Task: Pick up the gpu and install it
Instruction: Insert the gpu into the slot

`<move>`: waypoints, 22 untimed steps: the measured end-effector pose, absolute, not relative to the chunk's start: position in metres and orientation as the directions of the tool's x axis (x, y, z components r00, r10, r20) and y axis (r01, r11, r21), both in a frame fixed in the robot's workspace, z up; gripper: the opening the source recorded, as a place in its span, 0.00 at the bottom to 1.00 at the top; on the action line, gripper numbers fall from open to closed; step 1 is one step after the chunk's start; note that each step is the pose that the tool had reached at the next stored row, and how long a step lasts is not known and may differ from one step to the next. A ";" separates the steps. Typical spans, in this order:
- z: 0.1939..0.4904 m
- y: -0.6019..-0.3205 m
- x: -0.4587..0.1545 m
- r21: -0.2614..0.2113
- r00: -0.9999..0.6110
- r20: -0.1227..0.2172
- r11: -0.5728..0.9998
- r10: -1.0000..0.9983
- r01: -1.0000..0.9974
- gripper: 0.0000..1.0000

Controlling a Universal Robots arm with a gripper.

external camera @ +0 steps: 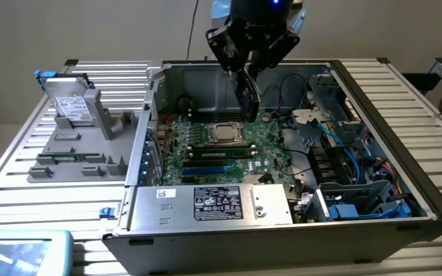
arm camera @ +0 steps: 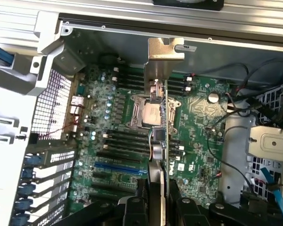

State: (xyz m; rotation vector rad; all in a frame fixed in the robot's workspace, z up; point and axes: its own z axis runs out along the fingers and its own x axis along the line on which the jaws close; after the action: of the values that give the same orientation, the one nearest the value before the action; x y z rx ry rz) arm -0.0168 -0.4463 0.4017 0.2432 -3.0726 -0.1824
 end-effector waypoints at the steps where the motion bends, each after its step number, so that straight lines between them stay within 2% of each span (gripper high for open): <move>1: 0.402 -0.446 -0.017 0.124 -0.983 0.044 0.977 -0.178 -0.171 0.28; 10: 0.401 -0.446 -0.017 0.144 -0.947 0.029 0.939 -0.321 -0.314 0.28; 22: 0.401 -0.446 -0.017 0.117 -0.868 -0.033 0.860 -0.496 -0.496 0.28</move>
State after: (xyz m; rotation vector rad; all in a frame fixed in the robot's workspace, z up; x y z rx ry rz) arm -0.0168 -0.4463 0.4011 0.8086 -3.0316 -0.1918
